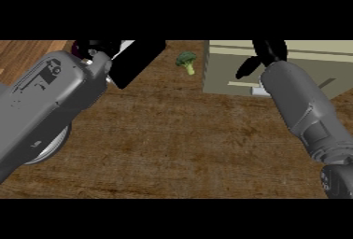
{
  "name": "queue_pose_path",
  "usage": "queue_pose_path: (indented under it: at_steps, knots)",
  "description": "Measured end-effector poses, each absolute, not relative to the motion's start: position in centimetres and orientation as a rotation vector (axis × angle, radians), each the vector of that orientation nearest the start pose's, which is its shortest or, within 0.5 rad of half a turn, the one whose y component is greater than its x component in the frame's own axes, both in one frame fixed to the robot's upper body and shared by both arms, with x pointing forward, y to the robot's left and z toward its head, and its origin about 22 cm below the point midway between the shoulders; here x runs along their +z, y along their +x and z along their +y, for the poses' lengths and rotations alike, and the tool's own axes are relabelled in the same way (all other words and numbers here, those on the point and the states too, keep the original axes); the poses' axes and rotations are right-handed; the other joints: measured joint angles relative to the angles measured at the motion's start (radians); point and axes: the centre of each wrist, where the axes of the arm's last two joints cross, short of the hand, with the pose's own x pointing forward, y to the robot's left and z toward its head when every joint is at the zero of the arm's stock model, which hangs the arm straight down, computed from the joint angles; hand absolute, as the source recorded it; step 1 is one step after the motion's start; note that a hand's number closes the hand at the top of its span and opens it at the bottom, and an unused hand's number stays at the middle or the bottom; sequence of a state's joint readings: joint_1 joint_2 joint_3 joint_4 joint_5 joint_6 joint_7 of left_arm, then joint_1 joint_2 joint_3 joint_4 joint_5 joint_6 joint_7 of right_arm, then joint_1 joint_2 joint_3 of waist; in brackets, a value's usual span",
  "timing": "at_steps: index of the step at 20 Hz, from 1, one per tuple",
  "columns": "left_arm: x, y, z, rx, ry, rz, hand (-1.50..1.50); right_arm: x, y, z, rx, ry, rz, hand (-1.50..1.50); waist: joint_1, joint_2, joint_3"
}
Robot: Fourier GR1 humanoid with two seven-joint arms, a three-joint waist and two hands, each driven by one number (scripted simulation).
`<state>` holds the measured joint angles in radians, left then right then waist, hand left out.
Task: Pick up the can, place it into the drawer and close the drawer
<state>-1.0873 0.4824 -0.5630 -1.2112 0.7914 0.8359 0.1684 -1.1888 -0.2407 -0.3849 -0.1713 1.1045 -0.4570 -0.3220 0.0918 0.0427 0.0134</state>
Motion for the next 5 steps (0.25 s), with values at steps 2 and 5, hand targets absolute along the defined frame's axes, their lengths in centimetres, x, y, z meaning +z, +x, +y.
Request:
queue_pose_path:
  at_steps: [2, 5]
  knots:
    - [22.89, 38.43, 12.23, 0.136, 0.022, -1.729, -1.5, 9.83, 46.6, -21.16, 0.81, -0.907, -1.719, -1.5, -0.001, -0.001, 0.0]
    - [22.65, 38.15, 12.06, 0.129, 0.015, -1.724, -1.5, 9.96, 46.66, -21.06, 0.724, -0.816, -1.761, -1.5, -0.002, -0.002, -0.001]
